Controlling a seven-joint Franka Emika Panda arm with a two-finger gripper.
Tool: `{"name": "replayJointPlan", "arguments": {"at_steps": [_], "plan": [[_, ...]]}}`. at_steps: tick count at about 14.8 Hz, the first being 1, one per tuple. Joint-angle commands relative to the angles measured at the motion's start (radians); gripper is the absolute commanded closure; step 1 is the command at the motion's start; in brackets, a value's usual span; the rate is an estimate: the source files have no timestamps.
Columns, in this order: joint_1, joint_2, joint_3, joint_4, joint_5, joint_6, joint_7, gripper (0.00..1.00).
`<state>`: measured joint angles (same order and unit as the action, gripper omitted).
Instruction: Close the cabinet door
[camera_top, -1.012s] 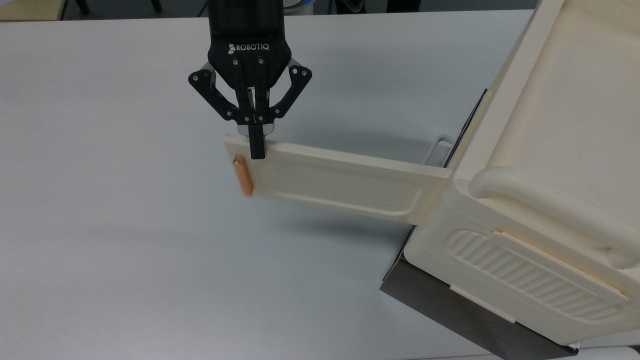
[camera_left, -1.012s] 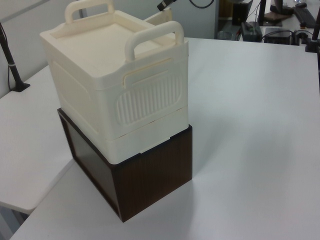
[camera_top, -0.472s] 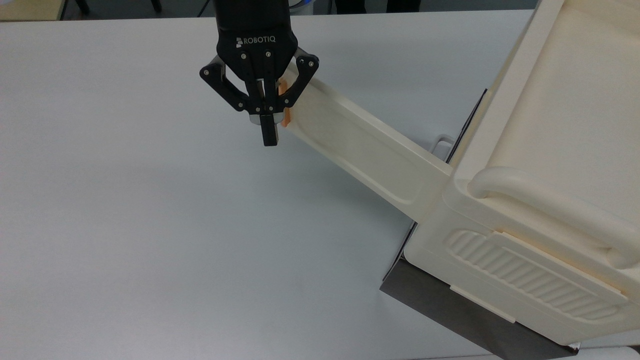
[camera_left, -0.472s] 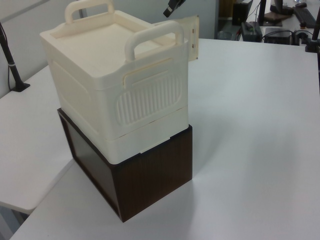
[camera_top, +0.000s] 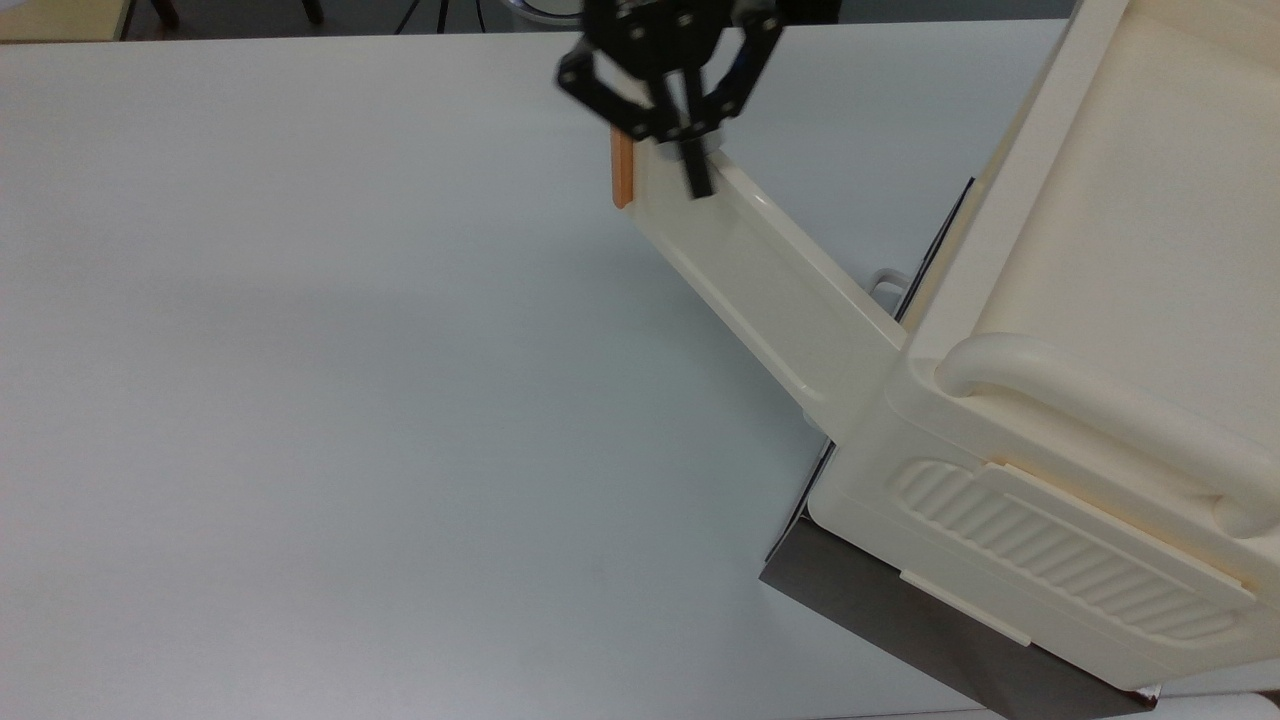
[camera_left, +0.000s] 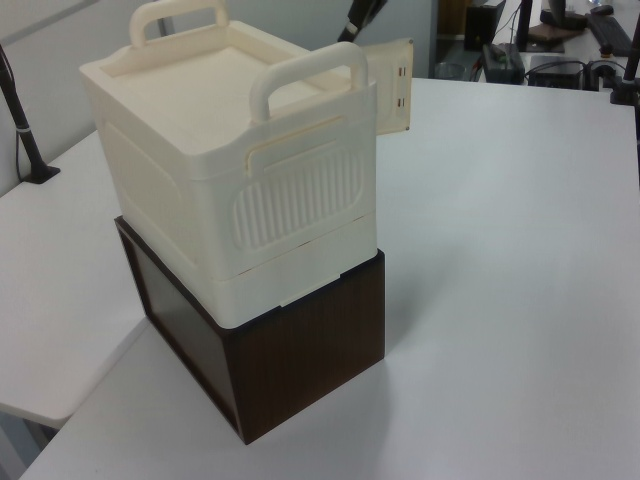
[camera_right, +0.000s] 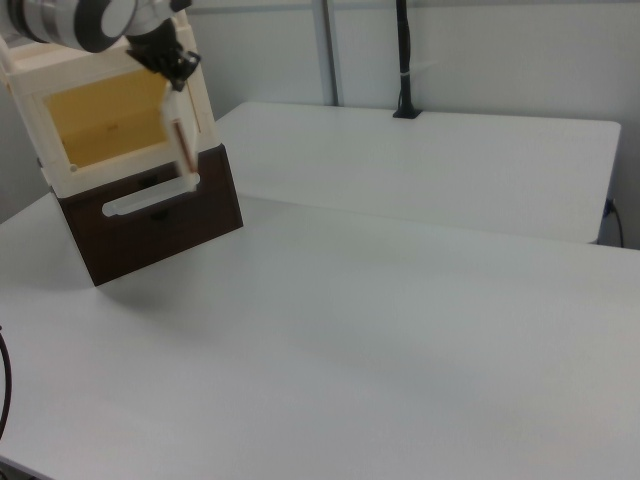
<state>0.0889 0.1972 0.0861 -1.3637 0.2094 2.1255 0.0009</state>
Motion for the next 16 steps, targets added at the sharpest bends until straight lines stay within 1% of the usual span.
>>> {"name": "replayJointPlan", "arguments": {"at_steps": [1,2,5,8,11,12,15,16], "plan": [[0.002,-0.018,0.040,-0.011,0.089,-0.107,-0.021,1.00],[0.002,-0.018,0.044,-0.011,0.102,-0.128,-0.021,1.00],[0.003,-0.028,0.044,-0.011,0.105,-0.144,-0.021,1.00],[-0.003,-0.028,0.043,-0.012,0.099,-0.141,-0.028,1.00],[-0.009,-0.030,0.029,-0.012,0.084,-0.144,-0.032,1.00],[-0.012,-0.032,0.027,-0.017,0.068,-0.147,-0.032,1.00],[-0.043,-0.027,0.027,-0.031,-0.020,-0.199,-0.030,1.00],[-0.057,-0.030,0.026,-0.041,-0.033,-0.219,-0.030,1.00]]}}
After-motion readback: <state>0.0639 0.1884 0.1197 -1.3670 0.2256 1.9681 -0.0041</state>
